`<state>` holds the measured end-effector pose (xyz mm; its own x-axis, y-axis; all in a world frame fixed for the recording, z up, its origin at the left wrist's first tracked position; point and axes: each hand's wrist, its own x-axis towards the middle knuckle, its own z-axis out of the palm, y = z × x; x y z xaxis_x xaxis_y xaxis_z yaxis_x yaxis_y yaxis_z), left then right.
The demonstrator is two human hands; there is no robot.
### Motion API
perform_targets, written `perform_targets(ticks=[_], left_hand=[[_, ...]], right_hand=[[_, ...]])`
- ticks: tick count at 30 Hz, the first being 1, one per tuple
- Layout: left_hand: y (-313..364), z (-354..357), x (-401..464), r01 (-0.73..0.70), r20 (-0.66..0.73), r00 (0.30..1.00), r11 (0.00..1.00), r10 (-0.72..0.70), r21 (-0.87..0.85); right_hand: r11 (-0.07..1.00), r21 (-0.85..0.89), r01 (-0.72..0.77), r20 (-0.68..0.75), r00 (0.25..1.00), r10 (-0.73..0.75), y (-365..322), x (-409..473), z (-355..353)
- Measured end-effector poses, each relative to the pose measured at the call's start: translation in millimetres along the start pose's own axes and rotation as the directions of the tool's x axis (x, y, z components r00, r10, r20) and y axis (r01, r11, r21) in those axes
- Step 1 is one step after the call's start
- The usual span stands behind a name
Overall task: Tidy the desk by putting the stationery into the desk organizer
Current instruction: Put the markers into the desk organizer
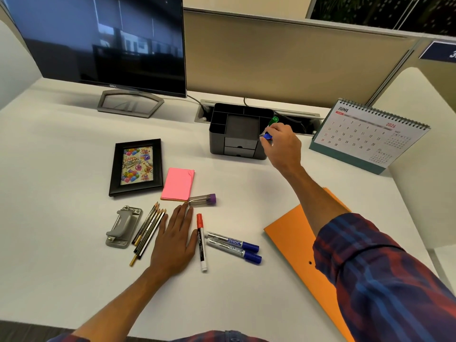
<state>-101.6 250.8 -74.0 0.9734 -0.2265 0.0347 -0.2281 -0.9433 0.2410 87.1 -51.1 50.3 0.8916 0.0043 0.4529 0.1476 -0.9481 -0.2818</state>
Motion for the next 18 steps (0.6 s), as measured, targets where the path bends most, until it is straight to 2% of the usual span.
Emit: perform_targets(ticks=[3, 7, 13, 18], left_hand=[[0, 0, 0, 0.000, -0.002, 1.000, 1.000, 0.000, 0.000], [0, 0, 0, -0.004, -0.011, 1.000, 1.000, 0.003, -0.006], [0, 0, 0, -0.004, -0.017, 1.000, 1.000, 0.004, -0.009], [0, 0, 0, -0.007, -0.016, 1.000, 1.000, 0.006, -0.008]], right_hand=[[0.997, 0.051, 0.054, -0.072, 0.996, -0.050, -4, -12, 4], [0.983, 0.123, 0.137, -0.035, 0.990, -0.134, -20, -40, 9], [0.956, 0.267, 0.124, 0.197, 0.964, -0.180, -58, -97, 21], [0.942, 0.323, 0.095, 0.430, 0.872, -0.235, -95, -129, 23]])
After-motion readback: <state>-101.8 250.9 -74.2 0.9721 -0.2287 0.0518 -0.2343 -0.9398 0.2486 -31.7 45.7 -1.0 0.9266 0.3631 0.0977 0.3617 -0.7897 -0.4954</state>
